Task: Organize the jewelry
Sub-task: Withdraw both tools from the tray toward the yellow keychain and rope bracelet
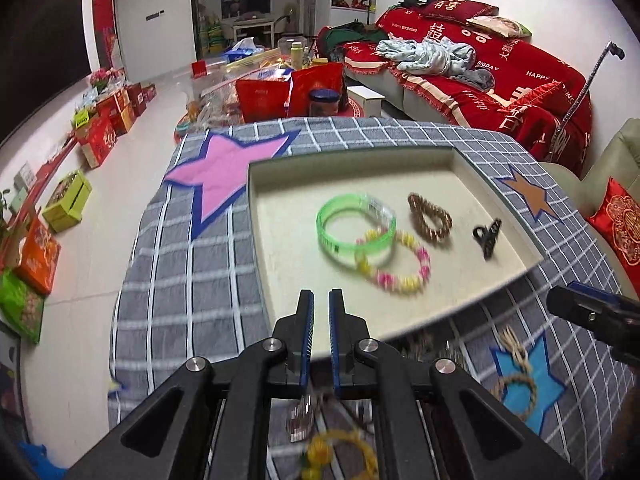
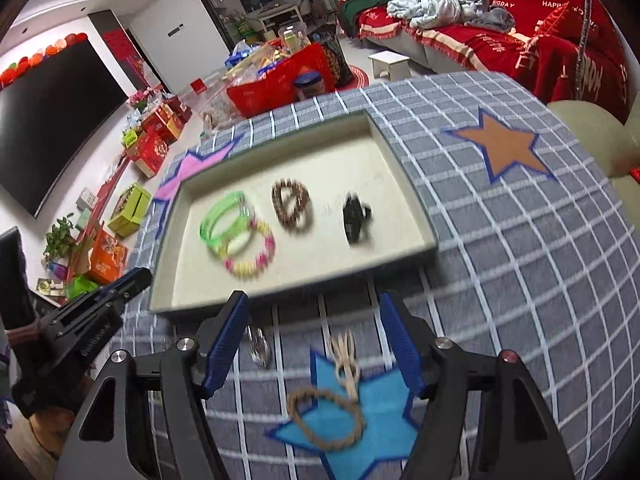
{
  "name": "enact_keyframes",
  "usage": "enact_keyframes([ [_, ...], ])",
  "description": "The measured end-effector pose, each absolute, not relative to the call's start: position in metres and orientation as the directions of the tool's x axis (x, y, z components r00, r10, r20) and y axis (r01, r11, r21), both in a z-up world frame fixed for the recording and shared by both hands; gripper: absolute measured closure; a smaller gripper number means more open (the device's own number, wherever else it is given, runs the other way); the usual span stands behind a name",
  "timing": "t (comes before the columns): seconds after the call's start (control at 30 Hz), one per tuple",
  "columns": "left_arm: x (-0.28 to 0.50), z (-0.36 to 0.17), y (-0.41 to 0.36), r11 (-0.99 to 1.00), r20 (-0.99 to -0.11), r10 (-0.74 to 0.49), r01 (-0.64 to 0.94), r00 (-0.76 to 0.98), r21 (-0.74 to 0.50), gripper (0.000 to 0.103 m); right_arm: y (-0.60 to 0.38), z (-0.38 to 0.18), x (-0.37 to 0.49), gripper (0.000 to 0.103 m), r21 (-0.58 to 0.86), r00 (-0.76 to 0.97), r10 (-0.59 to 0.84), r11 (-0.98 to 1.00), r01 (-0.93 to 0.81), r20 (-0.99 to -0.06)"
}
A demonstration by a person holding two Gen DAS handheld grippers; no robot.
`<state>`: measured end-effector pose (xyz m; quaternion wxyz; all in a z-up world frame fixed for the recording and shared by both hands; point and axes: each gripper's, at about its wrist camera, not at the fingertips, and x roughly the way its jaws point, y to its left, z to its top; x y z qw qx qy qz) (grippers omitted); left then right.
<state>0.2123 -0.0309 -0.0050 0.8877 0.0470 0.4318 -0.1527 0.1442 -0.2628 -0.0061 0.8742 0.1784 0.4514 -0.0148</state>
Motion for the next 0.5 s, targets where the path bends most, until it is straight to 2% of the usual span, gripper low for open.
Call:
enact_keyframes([
  [0.4, 0.164, -0.019, -0.011, 0.954, -0.795, -0.22, 0.294, 0.565, -0.055, 0.079, -0.261, -0.031, 0.102, 0.031, 0.304, 0.558, 0.135, 0.927, 0.222, -0.819],
  [0.5, 0.155, -0.022, -0.008, 0.954, -0.798, -0.217, 0.295, 0.563, -0.052, 0.079, -0.26, -0.032, 0.094, 0.022, 0.309, 0.557, 0.14, 0.925, 0.222, -0.818],
])
